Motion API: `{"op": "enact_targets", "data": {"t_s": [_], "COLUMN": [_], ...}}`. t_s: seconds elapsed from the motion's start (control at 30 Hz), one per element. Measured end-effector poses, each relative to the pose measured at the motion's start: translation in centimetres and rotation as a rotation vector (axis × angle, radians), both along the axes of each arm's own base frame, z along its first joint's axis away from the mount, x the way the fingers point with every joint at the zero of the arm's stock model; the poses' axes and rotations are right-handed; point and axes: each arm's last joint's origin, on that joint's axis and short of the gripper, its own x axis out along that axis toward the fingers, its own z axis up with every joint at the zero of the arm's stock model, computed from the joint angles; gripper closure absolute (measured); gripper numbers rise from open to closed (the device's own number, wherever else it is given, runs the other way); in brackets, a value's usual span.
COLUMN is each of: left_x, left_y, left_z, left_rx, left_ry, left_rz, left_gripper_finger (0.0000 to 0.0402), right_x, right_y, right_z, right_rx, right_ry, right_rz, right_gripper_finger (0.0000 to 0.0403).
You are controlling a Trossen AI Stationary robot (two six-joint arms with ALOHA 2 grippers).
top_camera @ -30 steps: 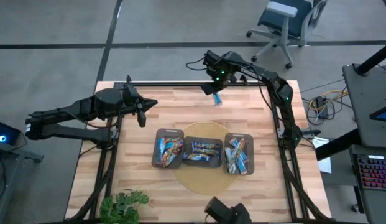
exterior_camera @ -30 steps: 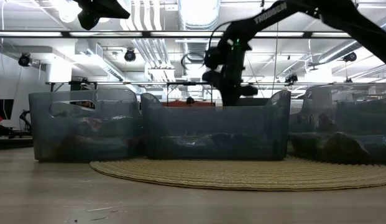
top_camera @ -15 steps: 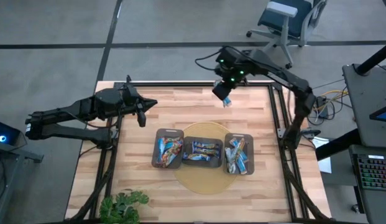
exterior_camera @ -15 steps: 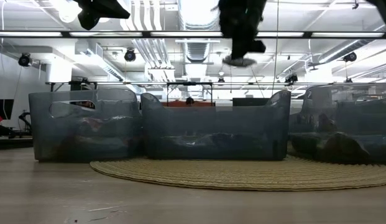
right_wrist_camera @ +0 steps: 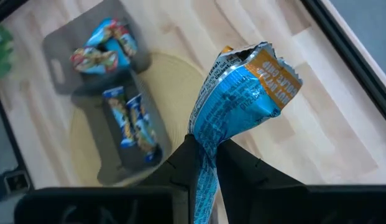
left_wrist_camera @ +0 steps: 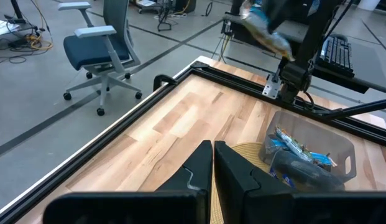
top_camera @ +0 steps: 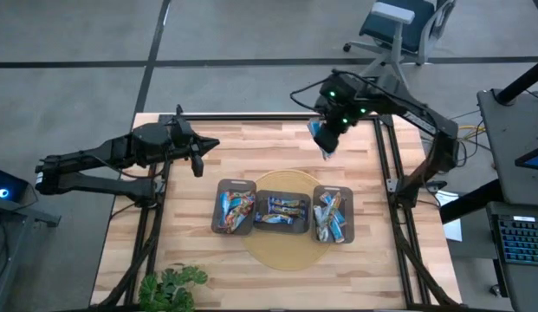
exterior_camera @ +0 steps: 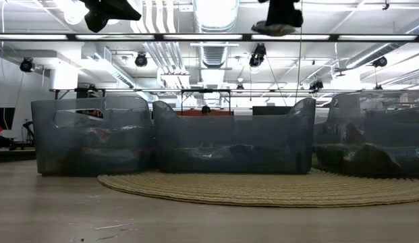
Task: Pick and place Granola Bars by type
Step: Put the orange granola bar into the right black bin
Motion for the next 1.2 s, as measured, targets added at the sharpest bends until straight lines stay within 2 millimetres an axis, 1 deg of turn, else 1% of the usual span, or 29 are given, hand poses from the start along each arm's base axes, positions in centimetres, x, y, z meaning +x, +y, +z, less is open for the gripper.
{"op": "enact_targets", "data": {"t_s": [0.13,0.27,0.53,0.73,0.83,0.97,1.1,1.2], "left_x": [0.0,0.0,0.0,0.0,0.0,0.0,0.0,0.0], "left_y": [0.0,0.0,0.0,0.0,0.0,0.0,0.0,0.0], "left_z": [0.0,0.0,-0.1,-0.1,-0.1,-0.1,-0.1,-0.1], "left_rx": [0.000,-0.002,-0.002,-0.002,-0.002,-0.002,-0.002,-0.004], "left_ry": [0.001,0.005,0.010,0.010,0.009,0.009,0.009,0.007], "left_rz": [0.000,0.000,0.000,0.000,0.000,0.000,0.000,0.000], "left_gripper_finger": [0.0402,0.0402,0.0402,0.0402,0.0402,0.0402,0.0402,0.0402], "right_x": [-1.1,-2.7,-6.7,-8.9,-9.4,-9.7,-9.5,-9.0], "right_y": [1.8,3.4,6.0,7.7,8.8,10.1,11.3,12.1], "right_z": [1.0,2.1,4.7,5.9,6.1,6.3,6.1,5.6], "right_rx": [-0.017,-0.044,-0.069,-0.084,-0.082,-0.062,-0.045,-0.029], "right_ry": [-0.010,-0.034,-0.158,-0.224,-0.244,-0.254,-0.241,-0.193], "right_rz": [0.074,0.150,0.229,0.293,0.343,0.403,0.465,0.506], "right_gripper_finger": [0.0360,0.0360,0.0360,0.0360,0.0360,0.0360,0.0360,0.0360]}}
